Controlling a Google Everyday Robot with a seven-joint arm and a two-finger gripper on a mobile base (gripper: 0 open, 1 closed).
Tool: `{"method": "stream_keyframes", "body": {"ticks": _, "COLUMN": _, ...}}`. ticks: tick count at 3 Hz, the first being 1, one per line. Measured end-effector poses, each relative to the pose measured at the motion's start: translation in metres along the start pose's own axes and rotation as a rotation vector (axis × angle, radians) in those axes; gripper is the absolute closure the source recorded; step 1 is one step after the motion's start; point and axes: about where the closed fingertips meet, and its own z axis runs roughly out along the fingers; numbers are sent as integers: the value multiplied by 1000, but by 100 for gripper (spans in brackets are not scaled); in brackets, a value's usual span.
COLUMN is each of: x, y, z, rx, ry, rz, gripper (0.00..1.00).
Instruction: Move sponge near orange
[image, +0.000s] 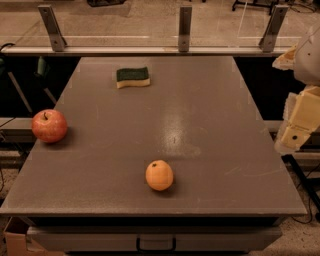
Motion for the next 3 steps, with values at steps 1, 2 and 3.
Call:
{"method": "stream_keyframes", "body": {"ticks": 1, "x": 0, "y": -1, "z": 0, "rx": 2, "ry": -2, "rz": -1, "gripper": 0}}
{"method": "stream_keyframes", "body": {"ticks": 2, "x": -16, "y": -34, "z": 28, "rx": 6, "ry": -65, "rz": -51, "gripper": 0}}
{"method": "stream_keyframes", "body": {"ticks": 3, "x": -74, "y": -104, "z": 98, "rx": -15, "ry": -245, "rz": -136, "gripper": 0}}
